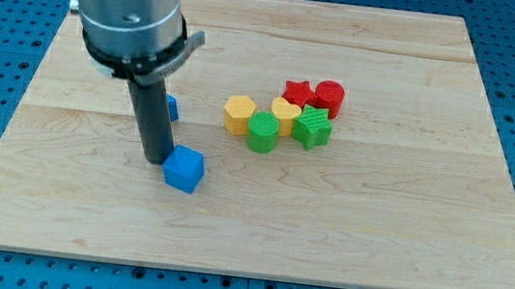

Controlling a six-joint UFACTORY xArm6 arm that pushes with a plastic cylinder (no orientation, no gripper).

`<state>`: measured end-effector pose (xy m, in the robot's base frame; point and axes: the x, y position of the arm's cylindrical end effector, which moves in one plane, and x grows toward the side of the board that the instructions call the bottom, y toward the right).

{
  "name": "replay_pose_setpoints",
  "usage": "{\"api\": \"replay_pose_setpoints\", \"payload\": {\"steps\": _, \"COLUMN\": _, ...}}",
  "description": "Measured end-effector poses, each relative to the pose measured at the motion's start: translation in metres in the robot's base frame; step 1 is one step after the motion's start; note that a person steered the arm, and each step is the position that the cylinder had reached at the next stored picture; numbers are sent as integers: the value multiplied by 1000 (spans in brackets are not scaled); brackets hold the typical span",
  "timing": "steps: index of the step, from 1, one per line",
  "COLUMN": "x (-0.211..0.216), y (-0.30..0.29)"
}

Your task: Move the blue cube to the bottom right corner

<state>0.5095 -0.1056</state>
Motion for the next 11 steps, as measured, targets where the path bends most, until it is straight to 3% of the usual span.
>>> {"api": "replay_pose_setpoints", "payload": {"steps": 3, "x": 50, "y": 76}}
{"api": "replay_pose_setpoints", "payload": {"steps": 8, "x": 22, "y": 266}}
{"api": "replay_pose_setpoints", "payload": {"steps": 11, "x": 27, "y": 324}}
